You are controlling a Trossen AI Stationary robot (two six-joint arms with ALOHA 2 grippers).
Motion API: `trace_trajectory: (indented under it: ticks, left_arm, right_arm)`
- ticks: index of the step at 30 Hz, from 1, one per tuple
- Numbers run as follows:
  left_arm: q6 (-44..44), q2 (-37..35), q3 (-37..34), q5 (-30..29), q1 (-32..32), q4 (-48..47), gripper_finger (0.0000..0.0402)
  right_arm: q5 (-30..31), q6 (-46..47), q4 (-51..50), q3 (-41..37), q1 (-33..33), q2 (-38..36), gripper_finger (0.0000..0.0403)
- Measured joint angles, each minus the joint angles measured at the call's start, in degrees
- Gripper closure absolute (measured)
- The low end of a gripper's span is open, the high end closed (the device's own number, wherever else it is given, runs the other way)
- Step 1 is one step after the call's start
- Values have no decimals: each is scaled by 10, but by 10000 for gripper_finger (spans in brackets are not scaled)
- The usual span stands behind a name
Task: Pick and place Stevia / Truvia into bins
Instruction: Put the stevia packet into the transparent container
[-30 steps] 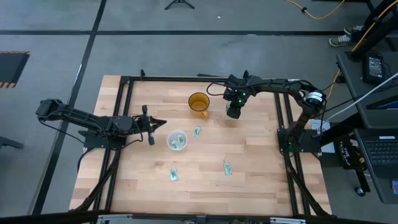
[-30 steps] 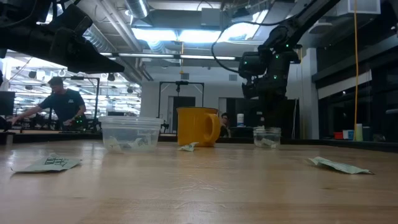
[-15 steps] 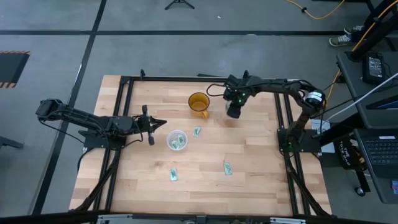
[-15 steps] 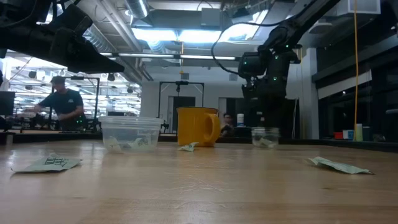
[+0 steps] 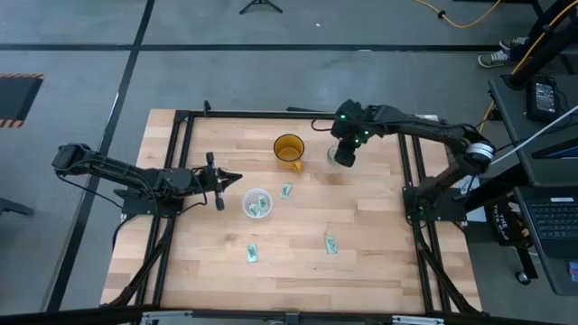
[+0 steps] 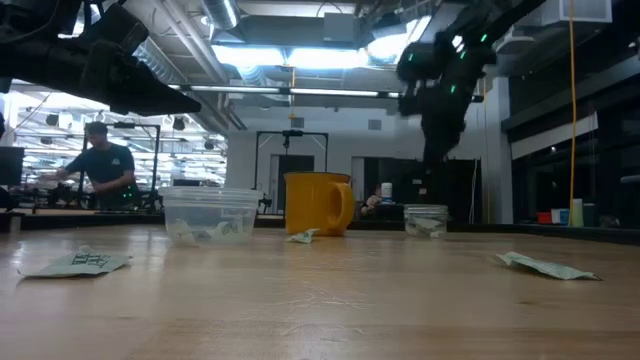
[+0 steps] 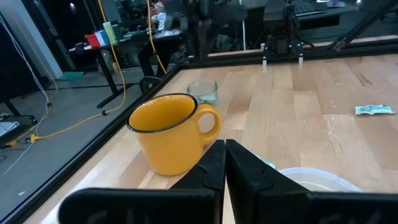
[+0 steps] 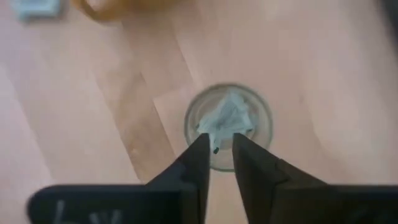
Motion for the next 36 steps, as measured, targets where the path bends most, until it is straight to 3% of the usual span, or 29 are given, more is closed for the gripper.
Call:
trace_trajectory:
  ticks: [5,12,19,23,36]
  left_arm:
    - [2,0,0,0,0,1,393]
    - [45,0,0,0,0,38,399]
    - [45,0,0,0,0,47,396]
    - [45,0,0,0,0,47,396]
    - [42,0,0,0,0,60,396]
  right_arm:
    - [4,40,-5,-1,42,-113,395]
    - [113,103,10,-62,173,-257,399]
    - [140,153,123,-178,292,-345,397]
    - [188,238,81,-207,353,-341,399]
    - [204,423,75,-202,515,-185,401]
